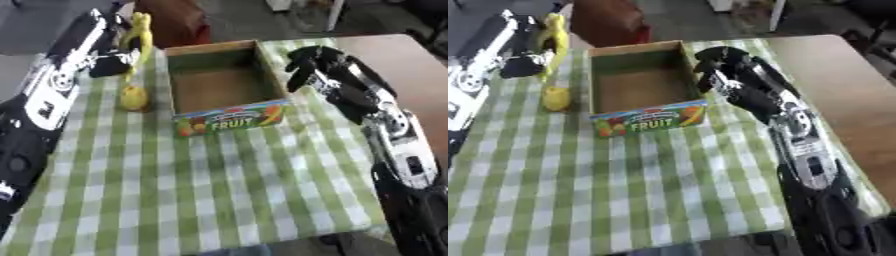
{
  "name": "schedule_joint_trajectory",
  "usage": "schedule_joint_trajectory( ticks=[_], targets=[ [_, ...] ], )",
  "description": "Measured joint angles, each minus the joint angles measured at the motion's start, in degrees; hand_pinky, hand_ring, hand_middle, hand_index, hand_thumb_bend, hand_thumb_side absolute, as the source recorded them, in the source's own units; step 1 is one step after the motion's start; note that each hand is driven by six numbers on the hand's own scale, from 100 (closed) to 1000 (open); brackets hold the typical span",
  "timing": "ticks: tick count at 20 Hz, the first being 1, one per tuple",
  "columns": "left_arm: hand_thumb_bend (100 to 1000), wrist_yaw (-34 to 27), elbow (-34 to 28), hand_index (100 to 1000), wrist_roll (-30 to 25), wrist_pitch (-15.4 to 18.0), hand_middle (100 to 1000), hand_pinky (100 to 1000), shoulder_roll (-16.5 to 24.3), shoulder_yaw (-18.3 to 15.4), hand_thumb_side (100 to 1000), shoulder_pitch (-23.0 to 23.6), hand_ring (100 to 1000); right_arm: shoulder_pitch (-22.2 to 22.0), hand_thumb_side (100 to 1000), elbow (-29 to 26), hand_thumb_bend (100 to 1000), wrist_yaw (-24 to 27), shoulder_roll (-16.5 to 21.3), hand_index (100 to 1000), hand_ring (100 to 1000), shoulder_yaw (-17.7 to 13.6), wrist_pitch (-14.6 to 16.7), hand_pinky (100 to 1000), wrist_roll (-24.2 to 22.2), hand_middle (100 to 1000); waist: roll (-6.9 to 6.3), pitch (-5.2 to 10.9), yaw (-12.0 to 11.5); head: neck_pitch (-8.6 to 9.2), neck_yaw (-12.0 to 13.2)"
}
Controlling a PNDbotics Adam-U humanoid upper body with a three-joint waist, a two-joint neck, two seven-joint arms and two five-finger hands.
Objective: Pick up objects on the table and place them in the box.
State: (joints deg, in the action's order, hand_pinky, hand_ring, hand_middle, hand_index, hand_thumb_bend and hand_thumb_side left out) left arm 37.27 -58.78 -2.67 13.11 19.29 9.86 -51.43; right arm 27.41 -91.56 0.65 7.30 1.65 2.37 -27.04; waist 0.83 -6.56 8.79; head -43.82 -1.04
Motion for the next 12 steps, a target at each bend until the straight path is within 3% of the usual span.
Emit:
schedule_joint_trajectory(
  ticks=[5, 6, 7, 10, 11, 12],
  targets=[
    [100, -1.83, -0.13, 399, 0.16, 1.94, 187, 467, -2.38, 1.03, 322, -0.06, 259, 0.36, 488, -0.04, 100, 0.05, -0.63, 765, 566, 0.88, -0.06, 578, -1.12, 611, -0.16, -0.88, 2.55, 0.00, 0.45],
    [100, -2.05, -0.12, 421, 0.31, 2.20, 214, 481, -2.73, 1.20, 221, -0.06, 301, 0.37, 487, -0.04, 100, 0.05, -0.69, 763, 566, 0.91, -0.06, 578, -1.32, 607, -0.22, -0.96, 2.84, 0.00, 0.47],
    [100, -2.28, -0.12, 456, 0.59, 2.51, 254, 493, -3.02, 1.29, 216, -0.05, 340, 0.40, 487, -0.04, 100, 0.05, -0.79, 763, 565, 0.96, -0.09, 578, -1.47, 606, -0.26, -1.05, 3.19, 0.00, 0.49],
    [132, -2.88, -0.10, 556, 2.16, 3.85, 380, 540, -4.02, 1.65, 422, 0.26, 457, 0.44, 486, -0.05, 100, 0.05, -1.04, 763, 565, 1.21, -0.11, 578, -1.82, 605, -0.41, -1.30, 3.75, 0.00, 0.60],
    [229, -2.99, -0.10, 585, 2.86, 4.26, 416, 557, -4.26, 1.79, 483, 0.47, 483, 0.51, 486, -0.05, 100, 0.05, -1.05, 763, 565, 1.21, -0.15, 578, -1.92, 605, -0.43, -1.30, 3.82, 0.00, 0.61],
    [434, -3.00, -0.04, 654, 3.46, 4.62, 491, 594, -4.39, 1.99, 604, 0.63, 536, 0.56, 486, -0.05, 100, 0.05, -1.06, 762, 565, 1.22, -0.17, 577, -1.96, 604, -0.45, -1.30, 3.85, 0.00, 0.61]
  ],
)
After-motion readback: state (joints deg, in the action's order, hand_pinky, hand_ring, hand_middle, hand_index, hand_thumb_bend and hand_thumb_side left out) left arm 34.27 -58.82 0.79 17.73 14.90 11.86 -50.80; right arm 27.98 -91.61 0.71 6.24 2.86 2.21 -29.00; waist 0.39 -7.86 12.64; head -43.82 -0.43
